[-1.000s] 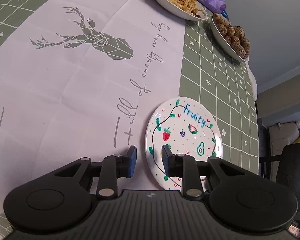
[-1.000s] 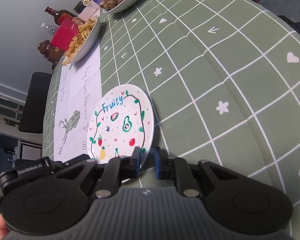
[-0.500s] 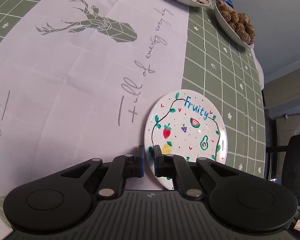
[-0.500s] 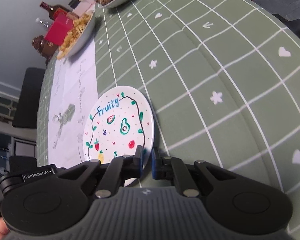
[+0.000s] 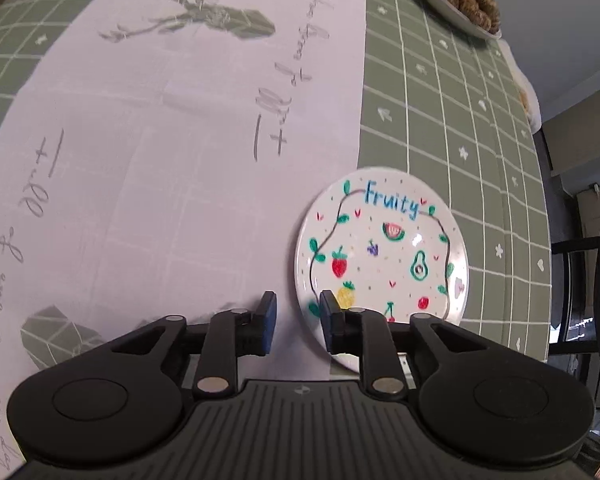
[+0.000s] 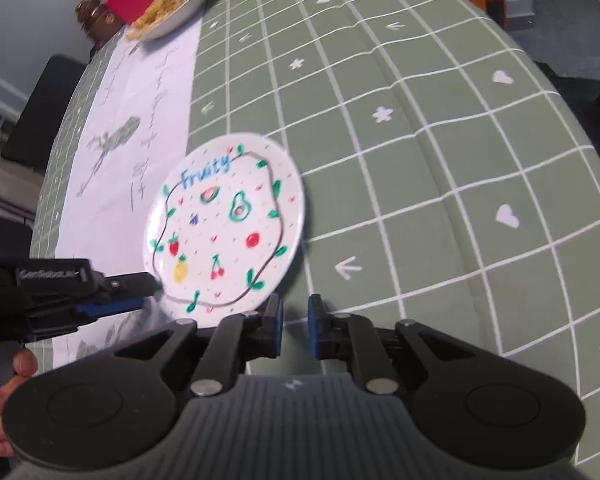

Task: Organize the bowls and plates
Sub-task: 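Grip the rim of the 'Fruity' plate with both grippers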

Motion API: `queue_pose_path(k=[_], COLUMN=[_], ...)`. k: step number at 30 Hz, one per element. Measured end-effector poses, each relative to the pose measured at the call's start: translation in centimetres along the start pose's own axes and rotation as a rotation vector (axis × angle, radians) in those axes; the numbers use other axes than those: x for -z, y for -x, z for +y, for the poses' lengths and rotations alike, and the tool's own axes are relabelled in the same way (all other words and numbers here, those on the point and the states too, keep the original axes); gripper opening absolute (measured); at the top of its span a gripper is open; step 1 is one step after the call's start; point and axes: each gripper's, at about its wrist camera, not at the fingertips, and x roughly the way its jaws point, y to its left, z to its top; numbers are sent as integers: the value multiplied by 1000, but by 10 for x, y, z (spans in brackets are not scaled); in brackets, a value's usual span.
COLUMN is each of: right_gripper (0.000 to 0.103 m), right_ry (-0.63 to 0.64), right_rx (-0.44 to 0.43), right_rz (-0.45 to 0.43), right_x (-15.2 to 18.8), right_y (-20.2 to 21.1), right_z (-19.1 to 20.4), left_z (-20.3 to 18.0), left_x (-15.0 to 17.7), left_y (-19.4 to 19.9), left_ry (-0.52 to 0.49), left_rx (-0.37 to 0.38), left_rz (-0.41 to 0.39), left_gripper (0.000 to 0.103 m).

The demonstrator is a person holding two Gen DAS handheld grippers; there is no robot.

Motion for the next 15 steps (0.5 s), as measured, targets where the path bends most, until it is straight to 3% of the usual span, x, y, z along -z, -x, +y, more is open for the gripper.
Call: queue_pose_path(k=[3, 5, 6, 15], right_gripper=[15, 29, 30, 27], right_ry=[-41, -45, -43, 20], right_rx=[-65, -85, -97, -131], right_rz=[-62, -112, -128, -143], right_x=[-13, -23, -27, -39], right_y=[7, 8, 7, -11], right_z=[-11, -13, -14, -12], left_z=[4, 8, 10, 18], left_x=[-9, -15, -18, -27], left_y=[10, 9, 8, -17], left_ry=[-36, -41, -38, -40], left_rx=[52, 69, 77, 102], left_rz=[-99, -123, -140, -94], left_gripper=[36, 38, 38, 38])
